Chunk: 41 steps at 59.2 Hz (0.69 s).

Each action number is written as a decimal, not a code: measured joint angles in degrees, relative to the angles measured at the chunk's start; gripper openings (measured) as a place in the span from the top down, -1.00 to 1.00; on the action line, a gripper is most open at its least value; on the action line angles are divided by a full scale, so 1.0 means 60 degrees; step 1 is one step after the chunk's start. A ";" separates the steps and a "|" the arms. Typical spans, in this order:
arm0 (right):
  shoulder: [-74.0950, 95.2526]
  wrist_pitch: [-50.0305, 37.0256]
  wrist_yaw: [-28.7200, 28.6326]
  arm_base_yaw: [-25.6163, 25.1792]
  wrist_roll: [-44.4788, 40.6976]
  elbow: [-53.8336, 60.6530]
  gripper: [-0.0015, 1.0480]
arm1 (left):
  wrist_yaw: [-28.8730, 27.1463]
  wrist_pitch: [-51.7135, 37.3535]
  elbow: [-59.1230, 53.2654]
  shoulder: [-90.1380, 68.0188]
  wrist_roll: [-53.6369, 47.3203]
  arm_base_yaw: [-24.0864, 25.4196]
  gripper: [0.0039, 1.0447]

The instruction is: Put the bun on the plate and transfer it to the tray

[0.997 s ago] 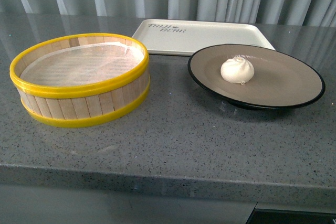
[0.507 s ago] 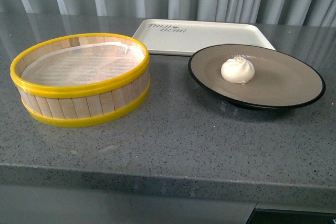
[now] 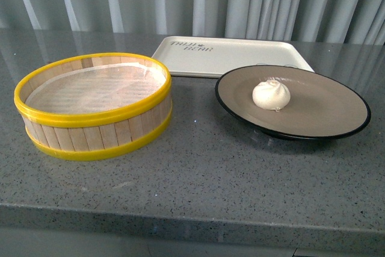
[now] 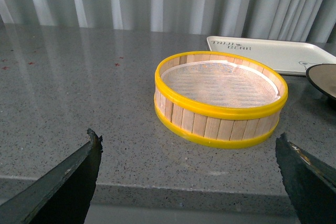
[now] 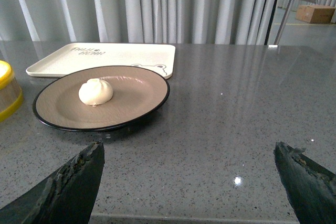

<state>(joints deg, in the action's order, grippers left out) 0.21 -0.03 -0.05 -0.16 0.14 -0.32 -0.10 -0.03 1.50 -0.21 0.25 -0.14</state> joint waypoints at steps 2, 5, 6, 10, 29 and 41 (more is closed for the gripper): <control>0.0000 0.0000 0.0004 0.0000 0.0000 0.0000 -0.84 | 0.0000 0.0000 0.0000 0.0000 0.0000 0.0000 -0.88; 0.0000 0.0000 0.0004 0.0000 0.0000 0.0000 -0.84 | 0.0000 0.0000 0.0000 0.0000 0.0000 0.0000 -0.88; 0.0000 0.0000 0.0004 0.0000 0.0000 0.0000 -0.84 | 0.0000 0.0000 0.0000 0.0000 0.0000 0.0000 -0.88; 0.0000 0.0000 0.0000 0.0000 0.0000 0.0000 -0.84 | 0.0000 0.0000 0.0000 0.0000 0.0000 0.0000 -0.88; 0.0000 0.0000 0.0000 0.0000 0.0000 0.0000 -0.84 | -0.0004 0.0000 0.0000 0.0000 0.0000 0.0000 -0.88; 0.3504 -0.1078 0.0608 0.0892 0.5610 -0.0976 -0.84 | 0.0000 0.0000 0.0000 0.0004 0.0000 0.0000 -0.88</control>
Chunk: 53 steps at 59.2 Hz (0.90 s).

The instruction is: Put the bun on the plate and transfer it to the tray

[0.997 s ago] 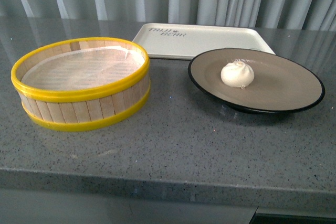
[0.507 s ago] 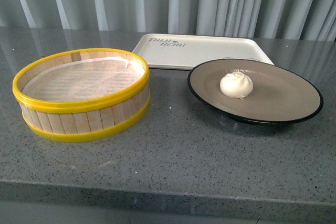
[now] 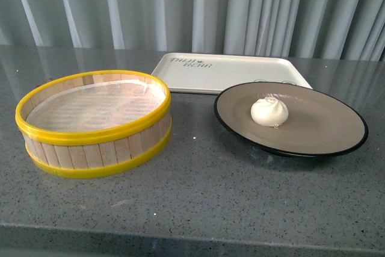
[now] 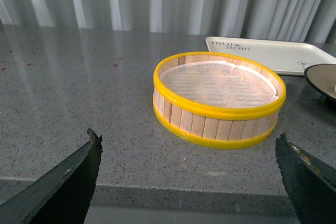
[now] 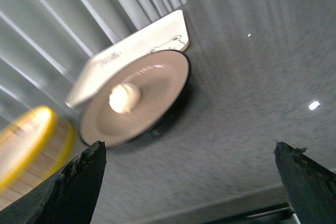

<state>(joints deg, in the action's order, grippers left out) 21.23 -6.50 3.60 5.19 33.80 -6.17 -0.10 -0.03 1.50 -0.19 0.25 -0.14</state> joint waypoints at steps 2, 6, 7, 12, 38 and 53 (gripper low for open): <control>0.1111 -0.0892 0.0164 0.0295 0.1654 -0.0215 -0.84 | 0.0000 0.0000 0.0000 -0.0004 0.0000 0.0000 -0.88; 0.2918 -0.2299 0.0160 0.0557 0.3840 -0.0528 -0.84 | 0.0000 0.0000 0.0000 0.0000 0.0000 0.0000 -0.88; 0.3286 -0.2586 0.0087 0.0554 0.4339 -0.0590 -0.84 | 0.0000 0.0000 0.0000 0.0000 0.0000 0.0000 -0.88; 0.4728 -0.3508 -0.0244 0.0390 0.5756 -0.0911 -0.84 | 0.0000 0.0000 0.0000 0.0000 0.0000 0.0000 -0.88; 0.8663 -0.3519 -0.0969 0.0332 0.7825 -0.2943 -0.84 | 0.0000 0.0000 0.0000 0.0000 0.0000 0.0000 -0.88; 0.9887 -0.3923 -0.1362 0.0459 0.8626 -0.3603 -0.84 | 0.0000 0.0000 0.0000 0.0000 0.0000 0.0000 -0.88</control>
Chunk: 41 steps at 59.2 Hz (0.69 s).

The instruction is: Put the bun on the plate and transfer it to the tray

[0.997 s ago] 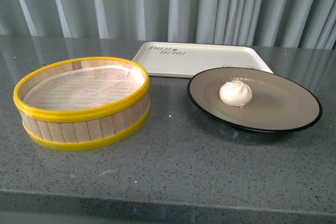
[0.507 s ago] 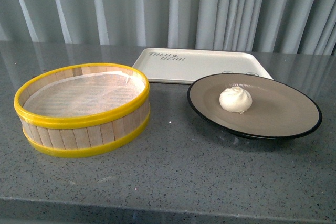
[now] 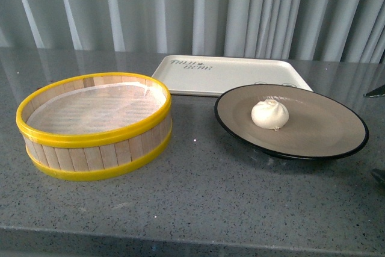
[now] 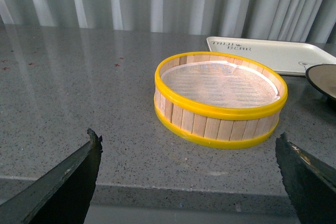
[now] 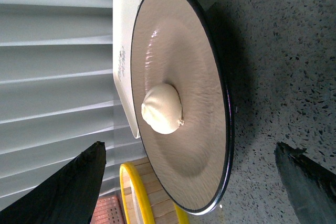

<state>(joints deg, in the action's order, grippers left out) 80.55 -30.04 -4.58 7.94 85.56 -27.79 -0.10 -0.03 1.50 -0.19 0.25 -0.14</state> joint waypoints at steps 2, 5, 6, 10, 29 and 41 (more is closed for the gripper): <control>0.0138 -0.0004 -0.0004 0.0029 0.0022 -0.0087 -0.84 | 0.0000 0.0000 0.0000 0.0000 0.0000 0.0000 -0.88; 0.0375 -0.0051 -0.0022 0.0080 0.0055 -0.0208 -0.84 | 0.0000 0.0000 0.0000 0.0000 0.0000 0.0000 -0.88; 0.0419 -0.0058 -0.0033 0.0084 0.0069 -0.0233 -0.84 | 0.0000 0.0000 0.0000 0.0000 0.0000 0.0000 -0.88; 0.0721 -0.0182 -0.0044 0.0142 0.0106 -0.0346 -0.84 | 0.0000 0.0000 0.0000 0.0000 0.0000 0.0000 -0.88; 0.1927 -0.0663 -0.0324 0.0193 0.0127 -0.0943 -0.84 | 0.0000 0.0000 0.0000 0.0000 0.0000 0.0000 -0.88; 0.2361 -0.0656 -0.0441 0.0193 0.0120 -0.1366 -0.84 | 0.0000 0.0000 0.0000 0.0000 0.0000 0.0000 -0.88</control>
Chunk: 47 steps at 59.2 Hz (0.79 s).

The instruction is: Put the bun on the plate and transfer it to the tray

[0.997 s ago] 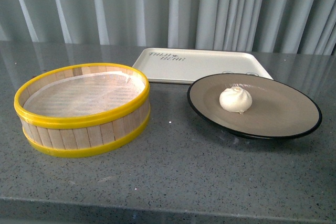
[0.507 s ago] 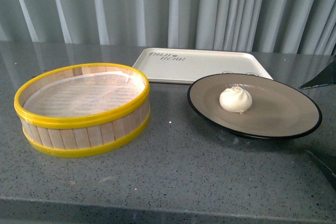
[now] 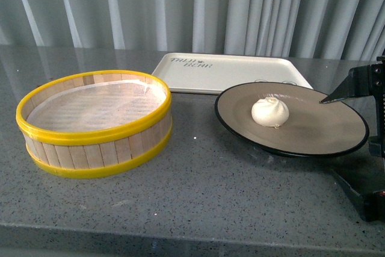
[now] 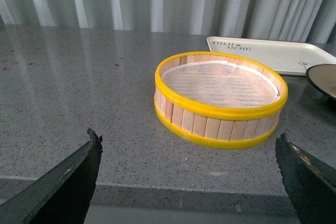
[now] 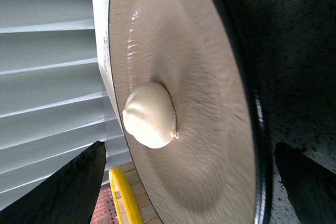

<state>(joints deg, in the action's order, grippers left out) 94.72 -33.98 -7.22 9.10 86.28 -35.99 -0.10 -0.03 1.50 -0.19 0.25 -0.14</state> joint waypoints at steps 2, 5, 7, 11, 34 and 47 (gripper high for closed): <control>0.0087 0.0022 -0.0055 -0.0007 -0.0007 -0.0124 -0.84 | 0.0000 0.0000 0.0000 0.0000 0.0000 0.0000 -0.88; 0.0266 0.0044 -0.0113 -0.0029 -0.0040 -0.0321 -0.84 | 0.0000 0.0000 0.0000 0.0000 0.0000 0.0000 -0.88; 0.0401 0.0044 -0.0160 -0.0044 -0.0080 -0.0433 -0.84 | 0.0000 0.0000 0.0000 0.0000 0.0000 0.0000 -0.88; 0.0623 0.0036 -0.0226 -0.0058 -0.0113 -0.0550 -0.84 | 0.0000 0.0000 0.0000 0.0000 0.0000 0.0000 -0.88; 0.1118 0.0015 -0.0295 0.0135 -0.0080 -0.0863 -0.22 | 0.0000 0.0000 0.0000 0.0000 0.0000 0.0000 -0.88; 0.1169 -0.0073 -0.0295 0.0171 0.0018 -0.0849 0.42 | 0.0000 0.0000 0.0000 0.0000 0.0000 0.0000 -0.88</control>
<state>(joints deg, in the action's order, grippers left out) 101.73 -34.41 -8.99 10.13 86.39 -41.08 -0.10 -0.03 1.50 -0.19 0.25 -0.14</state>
